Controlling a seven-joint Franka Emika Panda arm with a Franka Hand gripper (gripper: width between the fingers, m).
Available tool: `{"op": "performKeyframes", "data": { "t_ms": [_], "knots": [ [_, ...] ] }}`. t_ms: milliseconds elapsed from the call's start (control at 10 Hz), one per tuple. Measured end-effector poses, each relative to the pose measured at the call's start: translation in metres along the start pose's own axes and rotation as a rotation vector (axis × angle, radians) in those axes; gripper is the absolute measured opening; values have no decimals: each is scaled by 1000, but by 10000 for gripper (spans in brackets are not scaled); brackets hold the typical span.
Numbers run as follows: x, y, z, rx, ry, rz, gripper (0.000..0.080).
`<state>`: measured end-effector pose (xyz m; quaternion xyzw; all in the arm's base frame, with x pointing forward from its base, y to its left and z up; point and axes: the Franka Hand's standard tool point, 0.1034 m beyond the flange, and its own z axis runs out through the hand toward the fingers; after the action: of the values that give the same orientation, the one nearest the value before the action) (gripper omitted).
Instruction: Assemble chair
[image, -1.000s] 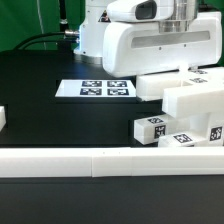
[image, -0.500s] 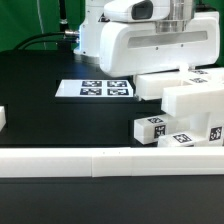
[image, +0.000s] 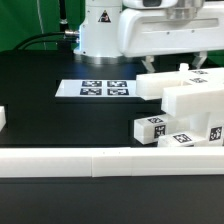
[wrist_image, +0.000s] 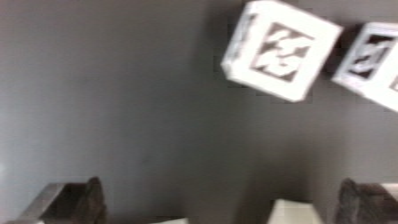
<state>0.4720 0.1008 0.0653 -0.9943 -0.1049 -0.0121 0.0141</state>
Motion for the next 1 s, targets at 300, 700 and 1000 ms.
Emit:
{"op": "performKeyframes", "data": {
  "t_ms": [300,700,1000],
  "knots": [
    [-1,3,1,-1,3,24,648],
    [-8,-49,21,-5,13,230,648],
    [-4,-52,29,-11,15,218,648]
  ]
}}
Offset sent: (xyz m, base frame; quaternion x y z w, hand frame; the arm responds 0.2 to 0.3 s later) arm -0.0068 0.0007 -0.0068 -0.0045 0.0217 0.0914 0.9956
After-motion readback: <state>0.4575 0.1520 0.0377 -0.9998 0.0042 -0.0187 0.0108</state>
